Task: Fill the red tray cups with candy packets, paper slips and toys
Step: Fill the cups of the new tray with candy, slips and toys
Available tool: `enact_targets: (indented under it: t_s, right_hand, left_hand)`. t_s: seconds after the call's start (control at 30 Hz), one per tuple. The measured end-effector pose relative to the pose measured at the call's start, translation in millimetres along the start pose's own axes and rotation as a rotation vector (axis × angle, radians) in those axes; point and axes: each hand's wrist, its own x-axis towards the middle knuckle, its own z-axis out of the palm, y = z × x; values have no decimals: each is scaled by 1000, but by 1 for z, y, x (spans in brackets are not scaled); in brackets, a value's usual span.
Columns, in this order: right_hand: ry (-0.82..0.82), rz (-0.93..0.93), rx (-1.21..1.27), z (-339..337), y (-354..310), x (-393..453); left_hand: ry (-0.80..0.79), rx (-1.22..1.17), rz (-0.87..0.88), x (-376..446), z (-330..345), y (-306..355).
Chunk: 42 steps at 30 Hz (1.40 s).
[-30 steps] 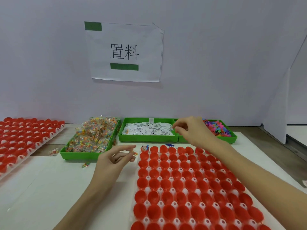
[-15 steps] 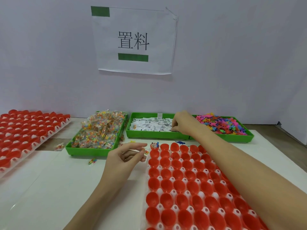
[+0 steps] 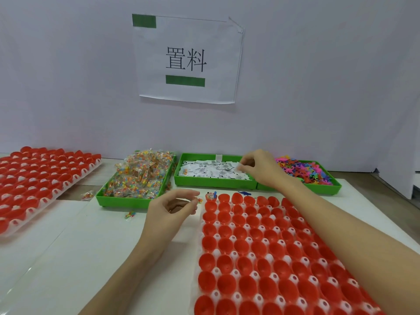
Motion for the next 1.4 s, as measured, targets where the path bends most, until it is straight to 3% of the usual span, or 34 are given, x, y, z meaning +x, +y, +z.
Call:
enact_targets:
  t_s: [0.1,0.33,0.47,0.7,0.93,1.07,1.27,1.4]
  right_hand:
    - [41,-3,161,-13,-12,-24]
    - [-24,-72,478,-32,-48,-127]
    - [-95,-131,478,-34,-55,-167]
    - [-144,-146,549,-41,-51,-185]
    - [-95,-144,535,-43,-45,-190]
    - [-65,-161,491,-44,-48,-193]
    - [-146,-146,445,-56,-51,-189]
    - [-136,-113,343,-74,-36,-161]
  left_hand:
    - [19,-66,-7,-4,2,14]
    - [-150,-99,48,-30,34,38]
    - [-222,-16,103,-42,47,43]
    - [-210,-15,162,-54,58,51]
    - [-289,36,223,-61,59,57]
    - [-293,50,185,-62,59,59]
    - [-332,20,63,-59,55,61]
    - [-281,15,52,-55,53,61]
